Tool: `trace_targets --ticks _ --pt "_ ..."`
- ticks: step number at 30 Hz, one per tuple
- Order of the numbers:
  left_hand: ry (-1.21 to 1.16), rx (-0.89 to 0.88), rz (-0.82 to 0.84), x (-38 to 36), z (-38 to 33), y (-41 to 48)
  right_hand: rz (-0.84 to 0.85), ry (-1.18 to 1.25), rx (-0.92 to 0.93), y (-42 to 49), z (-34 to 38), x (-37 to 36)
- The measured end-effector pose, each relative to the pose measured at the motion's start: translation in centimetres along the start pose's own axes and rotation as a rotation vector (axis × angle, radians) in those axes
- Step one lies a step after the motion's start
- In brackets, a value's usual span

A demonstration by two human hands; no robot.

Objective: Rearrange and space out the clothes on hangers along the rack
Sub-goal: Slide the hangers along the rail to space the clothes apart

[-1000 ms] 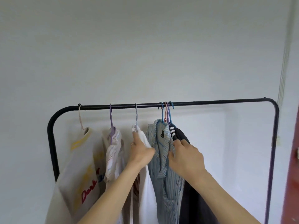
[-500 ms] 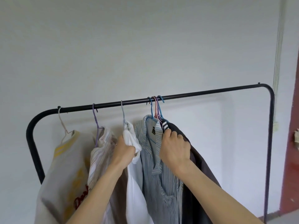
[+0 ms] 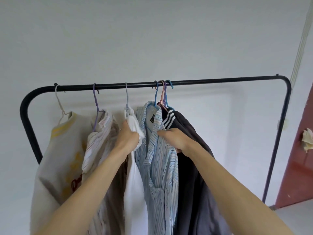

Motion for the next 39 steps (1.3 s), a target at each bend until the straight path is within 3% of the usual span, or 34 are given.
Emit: trace_targets --ticks 4,8,13,23,33,36,39 --pt "0.019 -0.012 -0.031 0.0 -0.4 -0.1 -0.084 0.250 0.039 0.8 -0.3 0.6" --pt "-0.004 0.015 -0.043 0.0 -0.6 -0.5 -0.193 0.298 0.094 1.0 -1.1 2.0" --pt "-0.056 -0.039 -0.025 0.0 -2.0 -1.8 -0.358 0.116 0.140 1.0 -1.6 4.6" --pt "-0.042 -0.013 -0.091 0.0 -1.6 -1.3 -0.497 -0.075 0.138 0.3 -2.3 9.6" --pt "-0.020 0.012 -0.085 -1.0 -1.6 -1.2 -0.614 -0.165 0.077 -1.3 -4.5 15.2" --pt "0.008 0.028 -0.196 -0.1 -1.9 -2.0 -0.604 -0.144 0.073 -1.3 -4.7 15.4" --pt "0.020 -0.011 -0.154 -0.4 -2.2 -2.0 -0.565 -0.126 0.100 -1.2 -4.5 15.1"
Point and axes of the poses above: each hand's wrist, its own y-axis towards the middle knuckle, its own x-axis out of the back of the hand, z = x × y, the point moved 10 cm from there along y, towards the middle knuckle, and after that the axes turned 11 degrees about x, right-handed, at the moved point
